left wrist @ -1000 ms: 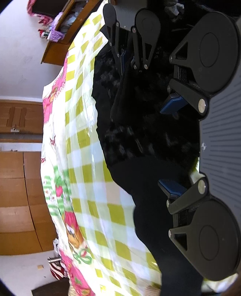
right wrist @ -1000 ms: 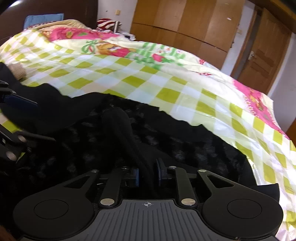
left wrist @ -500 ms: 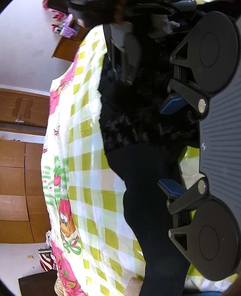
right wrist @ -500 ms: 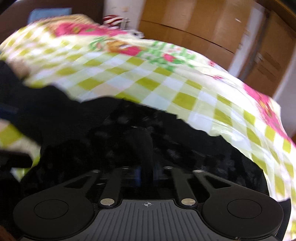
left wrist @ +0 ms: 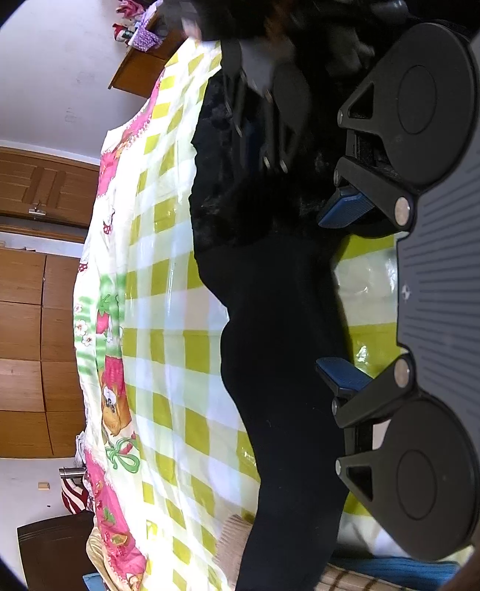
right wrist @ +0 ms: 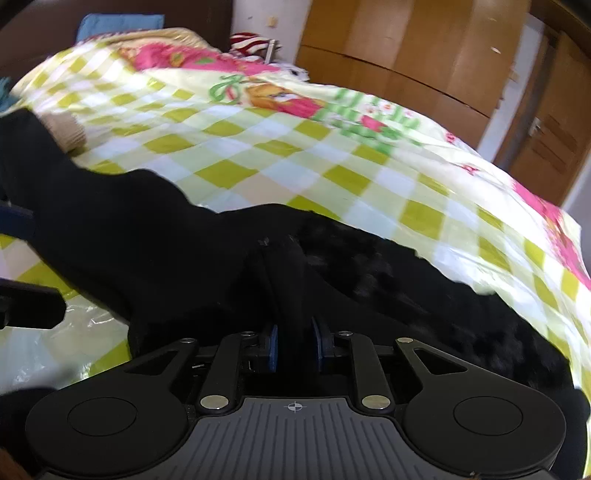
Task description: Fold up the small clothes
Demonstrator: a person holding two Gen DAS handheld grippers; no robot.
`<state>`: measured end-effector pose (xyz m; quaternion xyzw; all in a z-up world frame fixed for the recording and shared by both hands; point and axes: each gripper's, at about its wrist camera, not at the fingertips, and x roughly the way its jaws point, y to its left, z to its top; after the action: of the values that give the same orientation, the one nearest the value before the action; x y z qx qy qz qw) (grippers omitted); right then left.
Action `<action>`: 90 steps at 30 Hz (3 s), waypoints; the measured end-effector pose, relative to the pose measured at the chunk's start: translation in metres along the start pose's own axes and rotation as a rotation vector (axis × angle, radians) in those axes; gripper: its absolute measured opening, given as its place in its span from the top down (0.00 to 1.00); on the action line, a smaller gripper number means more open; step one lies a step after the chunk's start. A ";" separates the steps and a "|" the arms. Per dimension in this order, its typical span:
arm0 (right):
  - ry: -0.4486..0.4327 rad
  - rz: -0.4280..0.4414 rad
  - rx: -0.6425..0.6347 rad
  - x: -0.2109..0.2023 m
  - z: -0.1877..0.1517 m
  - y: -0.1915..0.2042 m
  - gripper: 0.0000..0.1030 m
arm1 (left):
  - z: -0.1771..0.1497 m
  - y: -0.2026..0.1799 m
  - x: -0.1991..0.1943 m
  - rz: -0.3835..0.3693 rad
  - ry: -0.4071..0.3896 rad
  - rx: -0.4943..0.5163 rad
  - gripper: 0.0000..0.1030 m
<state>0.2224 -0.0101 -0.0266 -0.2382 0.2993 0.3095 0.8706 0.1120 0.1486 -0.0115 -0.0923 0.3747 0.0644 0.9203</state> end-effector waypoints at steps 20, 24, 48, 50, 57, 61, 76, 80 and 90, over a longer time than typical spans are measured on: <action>0.055 -0.367 0.166 -0.074 -0.113 -0.130 0.57 | 0.055 -0.100 0.086 -0.067 -0.028 0.288 0.09; 0.045 -0.352 0.132 -0.085 -0.123 -0.130 0.57 | 0.053 -0.105 0.096 -0.045 -0.009 0.316 0.09; 0.160 -0.438 0.346 -0.079 -0.140 -0.161 0.82 | 0.041 -0.130 0.121 -0.011 0.053 0.430 0.08; 0.133 -0.423 0.332 -0.090 -0.135 -0.163 0.78 | 0.042 -0.129 0.117 -0.007 0.038 0.434 0.09; 0.049 -0.352 0.448 -0.137 -0.124 -0.175 0.70 | 0.049 -0.134 0.117 -0.003 0.010 0.444 0.09; -0.018 -0.311 0.581 -0.130 -0.113 -0.204 0.67 | 0.047 -0.138 0.118 0.013 0.010 0.476 0.09; 0.154 -0.261 0.757 -0.057 -0.117 -0.256 0.86 | 0.054 -0.128 0.132 0.097 -0.027 0.496 0.07; 0.086 -0.364 0.616 -0.078 -0.097 -0.227 0.77 | 0.047 -0.116 0.123 0.112 -0.027 0.483 0.07; 0.227 -0.352 0.524 -0.057 -0.102 -0.196 0.85 | 0.044 -0.081 0.104 0.078 -0.005 0.357 0.07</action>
<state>0.2819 -0.2300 -0.0158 -0.0872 0.4181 0.0385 0.9034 0.2314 0.0846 -0.0440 0.0874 0.3811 0.0329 0.9198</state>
